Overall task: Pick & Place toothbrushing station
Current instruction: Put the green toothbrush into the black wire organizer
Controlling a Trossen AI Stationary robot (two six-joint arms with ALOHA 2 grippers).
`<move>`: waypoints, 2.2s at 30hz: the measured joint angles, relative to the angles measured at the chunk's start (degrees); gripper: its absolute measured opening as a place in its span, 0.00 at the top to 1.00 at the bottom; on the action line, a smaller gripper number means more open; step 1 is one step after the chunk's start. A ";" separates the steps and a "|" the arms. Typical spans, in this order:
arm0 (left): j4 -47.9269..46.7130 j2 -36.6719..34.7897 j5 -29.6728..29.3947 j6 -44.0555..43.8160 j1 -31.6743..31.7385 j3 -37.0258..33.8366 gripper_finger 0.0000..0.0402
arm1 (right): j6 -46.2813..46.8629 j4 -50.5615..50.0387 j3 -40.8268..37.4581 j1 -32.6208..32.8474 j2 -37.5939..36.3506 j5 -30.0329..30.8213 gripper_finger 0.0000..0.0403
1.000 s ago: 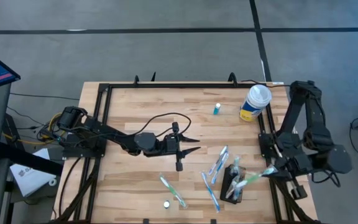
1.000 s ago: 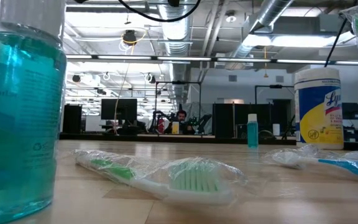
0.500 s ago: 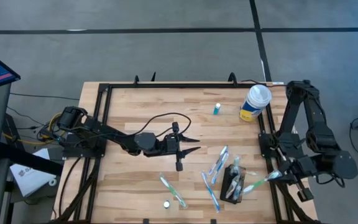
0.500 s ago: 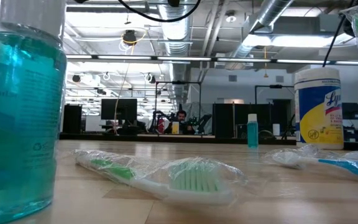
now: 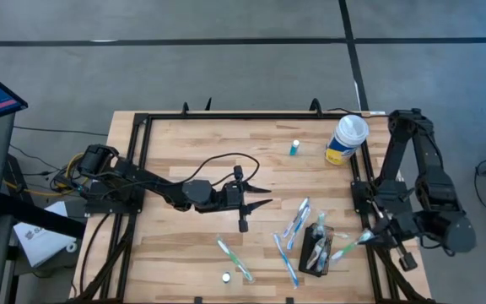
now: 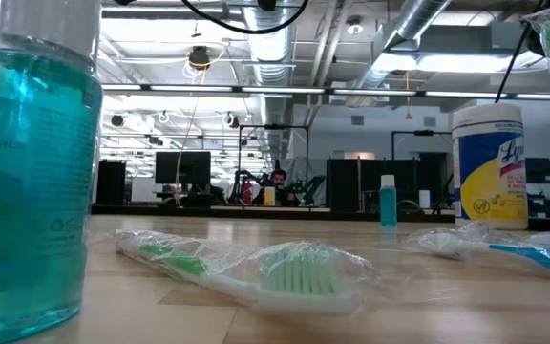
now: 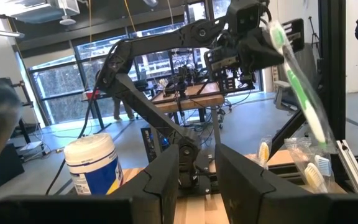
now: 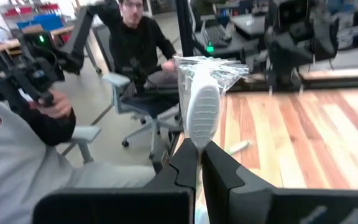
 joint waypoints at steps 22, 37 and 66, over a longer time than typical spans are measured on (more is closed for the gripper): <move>-0.99 0.00 -0.01 -0.24 0.00 0.00 0.75 | 9.49 -7.80 0.00 -5.12 5.74 -10.54 1.00; -1.04 0.00 -0.01 -0.24 0.00 0.01 0.75 | 12.53 -7.86 0.00 -7.19 10.95 -10.13 1.00; -2.30 0.02 -0.01 -0.24 0.00 0.01 0.75 | 12.15 -4.36 0.00 -9.28 15.85 -11.58 1.00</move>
